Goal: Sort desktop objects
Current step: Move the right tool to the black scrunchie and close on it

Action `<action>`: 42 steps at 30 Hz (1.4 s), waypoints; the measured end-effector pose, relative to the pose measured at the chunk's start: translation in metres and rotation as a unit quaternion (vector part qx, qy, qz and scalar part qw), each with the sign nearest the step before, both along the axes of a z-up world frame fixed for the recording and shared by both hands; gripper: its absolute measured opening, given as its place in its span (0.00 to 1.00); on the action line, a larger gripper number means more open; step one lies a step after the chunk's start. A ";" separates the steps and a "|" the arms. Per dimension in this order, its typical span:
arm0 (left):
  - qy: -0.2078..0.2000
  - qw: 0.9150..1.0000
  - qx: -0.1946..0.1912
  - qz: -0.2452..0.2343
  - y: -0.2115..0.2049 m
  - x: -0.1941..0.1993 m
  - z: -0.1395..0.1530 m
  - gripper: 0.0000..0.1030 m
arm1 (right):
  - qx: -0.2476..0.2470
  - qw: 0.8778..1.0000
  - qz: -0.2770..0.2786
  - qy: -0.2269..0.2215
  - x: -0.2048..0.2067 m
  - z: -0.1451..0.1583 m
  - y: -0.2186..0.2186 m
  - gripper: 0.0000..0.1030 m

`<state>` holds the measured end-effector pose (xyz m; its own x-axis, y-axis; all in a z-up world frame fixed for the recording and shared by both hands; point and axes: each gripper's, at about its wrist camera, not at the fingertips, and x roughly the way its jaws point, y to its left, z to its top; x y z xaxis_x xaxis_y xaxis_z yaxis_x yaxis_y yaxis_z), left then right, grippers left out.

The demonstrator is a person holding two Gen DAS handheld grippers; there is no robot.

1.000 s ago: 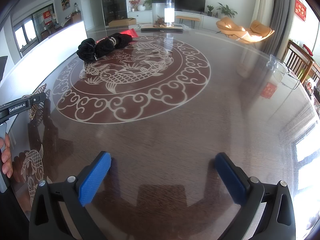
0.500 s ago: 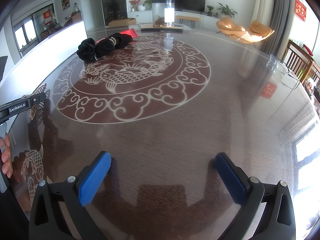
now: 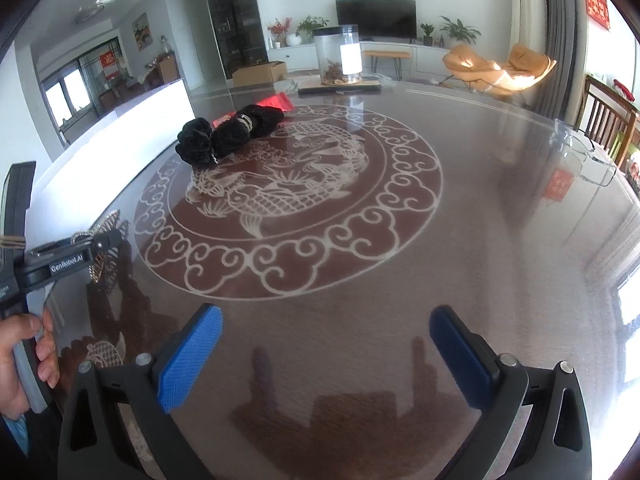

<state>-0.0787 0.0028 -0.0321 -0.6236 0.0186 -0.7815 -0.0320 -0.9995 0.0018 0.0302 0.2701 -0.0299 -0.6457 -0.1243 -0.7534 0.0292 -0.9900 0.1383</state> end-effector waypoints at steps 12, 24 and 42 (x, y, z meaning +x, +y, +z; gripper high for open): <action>0.000 1.000 0.003 0.000 0.000 -0.001 0.000 0.53 | -0.060 0.992 0.058 -0.093 -0.212 -0.004 -0.104 1.00; 0.000 1.000 0.005 0.000 0.001 -0.002 0.000 0.52 | 0.071 0.987 0.138 -0.041 -0.164 -0.011 -0.146 0.14; 0.001 1.000 0.011 -0.017 0.005 0.001 0.000 0.52 | 0.035 0.997 0.066 -0.023 0.004 0.000 -0.028 0.14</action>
<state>-0.0773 0.0081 -0.0323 -0.6243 0.0577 -0.7791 -0.0662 -0.9976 -0.0209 0.0344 0.2418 -0.0299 -0.5921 -0.1521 -0.7914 0.1557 -0.9851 0.0728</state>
